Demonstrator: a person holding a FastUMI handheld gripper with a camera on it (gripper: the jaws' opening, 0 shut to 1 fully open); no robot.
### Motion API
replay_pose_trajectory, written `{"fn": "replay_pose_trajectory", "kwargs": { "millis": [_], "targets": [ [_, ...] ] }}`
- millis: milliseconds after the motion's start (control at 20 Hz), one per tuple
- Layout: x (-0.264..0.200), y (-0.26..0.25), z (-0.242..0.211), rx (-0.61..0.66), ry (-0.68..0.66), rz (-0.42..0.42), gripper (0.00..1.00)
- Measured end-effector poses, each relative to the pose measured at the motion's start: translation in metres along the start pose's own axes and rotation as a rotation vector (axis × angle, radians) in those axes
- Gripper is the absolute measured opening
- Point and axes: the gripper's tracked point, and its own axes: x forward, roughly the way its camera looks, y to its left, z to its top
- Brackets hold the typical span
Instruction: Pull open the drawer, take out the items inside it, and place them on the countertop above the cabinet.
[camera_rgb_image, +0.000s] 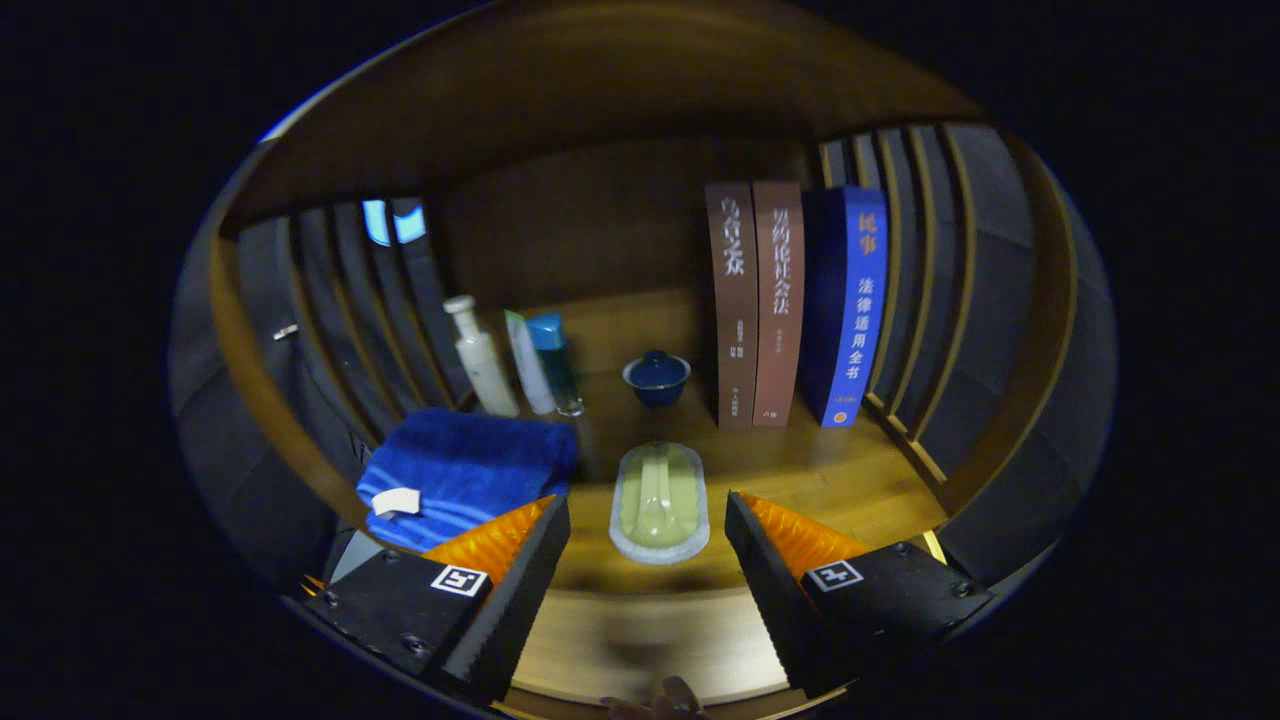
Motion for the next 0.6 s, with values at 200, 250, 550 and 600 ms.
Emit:
{"fn": "replay_pose_trajectory", "kwargs": {
  "millis": [200,250,550,600],
  "targets": [
    [-0.074,0.019,-0.020,0.001,-0.194,0.048,0.99],
    [-0.090,0.020,-0.033,-0.001,-0.209,0.045,0.99],
    [-0.150,0.002,-0.136,0.026,-0.235,-0.021,0.99],
    [-0.154,0.000,-0.152,0.034,-0.223,-0.024,0.99]
  ]
}}
